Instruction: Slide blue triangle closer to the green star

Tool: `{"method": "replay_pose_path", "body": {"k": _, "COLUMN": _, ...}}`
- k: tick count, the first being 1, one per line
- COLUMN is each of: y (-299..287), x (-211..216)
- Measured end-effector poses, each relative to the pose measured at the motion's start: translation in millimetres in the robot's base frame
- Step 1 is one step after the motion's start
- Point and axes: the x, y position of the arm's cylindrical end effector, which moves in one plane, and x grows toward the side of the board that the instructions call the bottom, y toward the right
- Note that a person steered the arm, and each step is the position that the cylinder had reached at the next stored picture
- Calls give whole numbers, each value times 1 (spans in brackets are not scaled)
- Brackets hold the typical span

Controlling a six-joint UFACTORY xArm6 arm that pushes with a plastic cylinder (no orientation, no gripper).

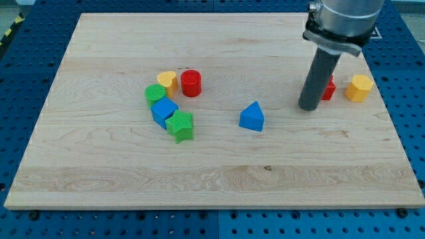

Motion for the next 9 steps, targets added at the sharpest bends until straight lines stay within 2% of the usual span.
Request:
{"method": "replay_pose_path", "body": {"k": 1, "y": -19, "x": 30}}
{"method": "replay_pose_path", "body": {"k": 2, "y": -60, "x": 32}}
{"method": "replay_pose_path", "body": {"k": 5, "y": -75, "x": -13}}
{"method": "replay_pose_path", "body": {"k": 7, "y": -132, "x": -10}}
{"method": "replay_pose_path", "body": {"k": 8, "y": -121, "x": -31}}
{"method": "replay_pose_path", "body": {"k": 9, "y": -69, "x": -33}}
